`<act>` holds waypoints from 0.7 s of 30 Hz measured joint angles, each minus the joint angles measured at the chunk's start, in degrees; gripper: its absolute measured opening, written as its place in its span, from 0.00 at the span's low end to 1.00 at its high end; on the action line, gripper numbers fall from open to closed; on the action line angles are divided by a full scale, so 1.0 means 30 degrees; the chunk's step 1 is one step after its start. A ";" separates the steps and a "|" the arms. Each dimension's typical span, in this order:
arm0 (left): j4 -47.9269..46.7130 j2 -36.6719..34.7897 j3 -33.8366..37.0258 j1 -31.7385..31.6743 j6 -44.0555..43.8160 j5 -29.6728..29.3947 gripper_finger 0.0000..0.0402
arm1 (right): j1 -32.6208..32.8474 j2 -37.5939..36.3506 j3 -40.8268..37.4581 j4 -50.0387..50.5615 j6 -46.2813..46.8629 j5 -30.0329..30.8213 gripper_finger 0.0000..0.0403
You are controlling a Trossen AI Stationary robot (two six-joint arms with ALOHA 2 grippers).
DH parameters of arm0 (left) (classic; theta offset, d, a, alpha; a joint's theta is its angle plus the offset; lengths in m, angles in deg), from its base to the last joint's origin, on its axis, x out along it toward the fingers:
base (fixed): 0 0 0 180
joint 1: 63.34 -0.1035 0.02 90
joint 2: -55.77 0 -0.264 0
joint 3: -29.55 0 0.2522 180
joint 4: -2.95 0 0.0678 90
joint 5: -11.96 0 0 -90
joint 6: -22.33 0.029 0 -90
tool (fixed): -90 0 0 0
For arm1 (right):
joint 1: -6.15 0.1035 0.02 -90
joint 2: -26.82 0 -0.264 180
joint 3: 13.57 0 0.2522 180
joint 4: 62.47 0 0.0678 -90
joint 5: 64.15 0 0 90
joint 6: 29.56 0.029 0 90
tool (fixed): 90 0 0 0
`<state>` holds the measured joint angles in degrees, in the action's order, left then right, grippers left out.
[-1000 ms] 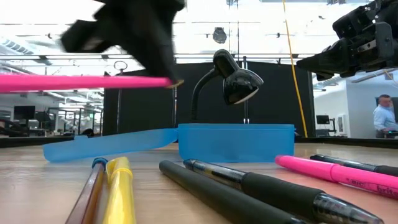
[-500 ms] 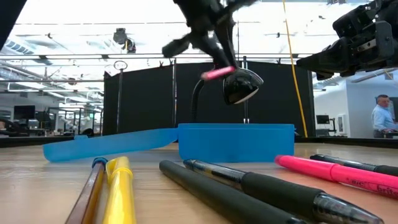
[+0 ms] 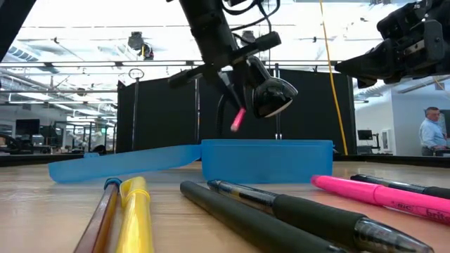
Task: Pick & place school supplies into a supply box
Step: Put the pink pencil into the blue supply box
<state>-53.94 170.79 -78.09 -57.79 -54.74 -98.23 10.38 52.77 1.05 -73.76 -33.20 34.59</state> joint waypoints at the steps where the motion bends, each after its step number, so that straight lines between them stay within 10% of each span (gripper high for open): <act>1: -0.0003 0.0000 0.0137 0.0080 -0.0327 -0.0156 0.03 | 0.0000 0.0000 0.0000 -0.0039 -0.0005 0.0000 0.00; 21: 0.0066 0.0000 0.2006 0.0317 -0.2036 -0.0284 0.08 | -0.0007 0.0000 0.0000 -0.1166 0.0336 0.0058 0.00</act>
<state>-53.75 170.79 -72.07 -56.84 -60.85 -99.08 10.36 52.77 1.05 -77.26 -32.20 34.76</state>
